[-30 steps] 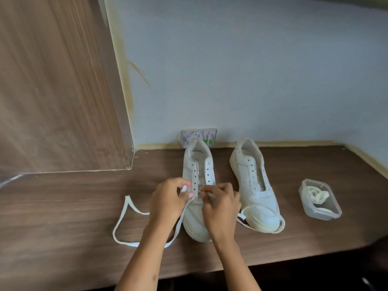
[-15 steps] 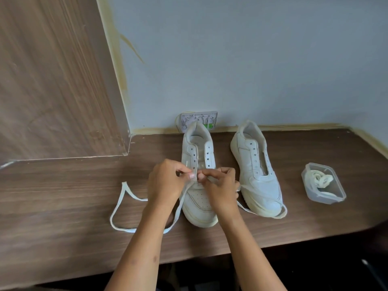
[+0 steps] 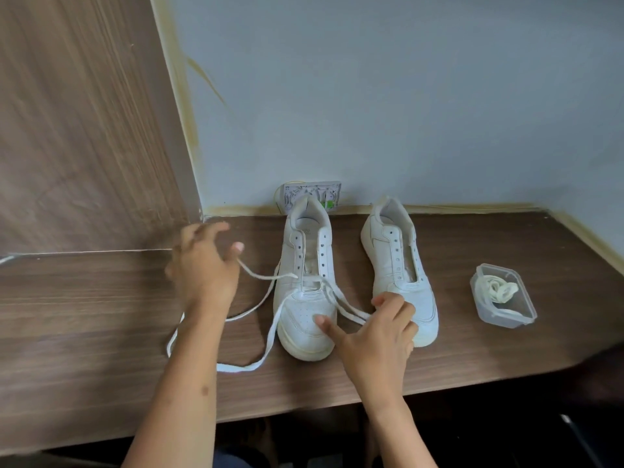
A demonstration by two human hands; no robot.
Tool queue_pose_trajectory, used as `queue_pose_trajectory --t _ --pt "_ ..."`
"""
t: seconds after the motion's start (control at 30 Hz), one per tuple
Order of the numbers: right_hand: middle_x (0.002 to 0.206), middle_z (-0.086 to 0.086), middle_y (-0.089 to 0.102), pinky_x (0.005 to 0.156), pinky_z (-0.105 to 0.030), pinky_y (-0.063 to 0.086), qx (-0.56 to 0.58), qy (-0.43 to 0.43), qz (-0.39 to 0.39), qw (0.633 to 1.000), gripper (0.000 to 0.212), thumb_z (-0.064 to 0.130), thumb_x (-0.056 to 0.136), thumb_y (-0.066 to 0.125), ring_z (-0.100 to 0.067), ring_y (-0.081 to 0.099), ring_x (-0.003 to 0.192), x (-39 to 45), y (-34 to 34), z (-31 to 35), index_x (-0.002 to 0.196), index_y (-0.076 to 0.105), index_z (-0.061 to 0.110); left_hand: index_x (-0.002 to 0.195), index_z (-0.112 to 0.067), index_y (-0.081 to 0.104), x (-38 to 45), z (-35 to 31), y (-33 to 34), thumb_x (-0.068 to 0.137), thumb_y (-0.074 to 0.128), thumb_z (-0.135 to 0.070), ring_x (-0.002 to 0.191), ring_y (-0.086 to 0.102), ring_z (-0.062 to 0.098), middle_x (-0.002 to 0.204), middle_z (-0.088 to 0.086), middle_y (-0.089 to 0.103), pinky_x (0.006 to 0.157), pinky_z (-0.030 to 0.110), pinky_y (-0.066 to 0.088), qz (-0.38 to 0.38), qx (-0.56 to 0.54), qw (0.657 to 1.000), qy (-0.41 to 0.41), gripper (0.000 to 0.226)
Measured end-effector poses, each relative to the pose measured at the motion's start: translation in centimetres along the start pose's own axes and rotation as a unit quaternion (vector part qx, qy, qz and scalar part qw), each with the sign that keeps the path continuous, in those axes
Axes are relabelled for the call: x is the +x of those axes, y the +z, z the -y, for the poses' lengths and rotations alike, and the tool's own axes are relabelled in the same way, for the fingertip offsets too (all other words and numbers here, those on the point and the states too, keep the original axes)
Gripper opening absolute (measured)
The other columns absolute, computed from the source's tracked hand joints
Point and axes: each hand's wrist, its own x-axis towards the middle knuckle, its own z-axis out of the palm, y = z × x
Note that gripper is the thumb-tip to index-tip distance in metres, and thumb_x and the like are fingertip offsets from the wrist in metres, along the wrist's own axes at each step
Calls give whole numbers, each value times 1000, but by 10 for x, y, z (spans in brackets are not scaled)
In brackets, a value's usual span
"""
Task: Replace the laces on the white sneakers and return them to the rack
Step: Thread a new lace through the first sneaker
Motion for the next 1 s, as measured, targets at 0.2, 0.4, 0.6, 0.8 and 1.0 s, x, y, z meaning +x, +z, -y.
queue_pose_trajectory --t 0.2,0.4,0.6,0.8,1.0 --pt "104 10 45 73 -30 50 47 -163 83 982 22 39 87 67 -16 52 96 -20 10 13 100 57 24 77 -37 72 -18 -22 20 74 76 -49 79 55 -3 76 -22 65 98 34 35 198 28 961 191 13" --pt "103 9 66 59 -24 56 1 -198 42 979 26 30 69 83 -10 54 100 -24 24 13 90 72 24 89 -30 71 -8 -15 17 92 61 -36 84 64 23 80 -6 71 102 39 27 14 52 994 94 12" --pt "120 3 69 76 -20 54 -20 -218 57 974 34 22 71 86 -15 63 117 -25 27 5 102 73 21 103 -32 69 4 3 1 86 69 -36 106 56 29 113 -4 63 95 43 30 -24 45 998 30 18" --pt "123 -1 68 63 -26 57 -32 -221 64 973 33 22 74 84 -17 62 118 -25 27 5 105 72 19 81 -38 71 -15 -20 25 77 70 -56 90 57 5 85 -20 66 104 41 21 161 87 964 195 18" --pt "136 3 60 73 -37 58 -20 -197 93 976 30 27 87 71 -13 50 131 -24 25 6 117 69 23 86 -31 68 -6 -14 22 91 58 -46 87 63 16 81 -10 69 103 41 24 13 82 993 89 19"
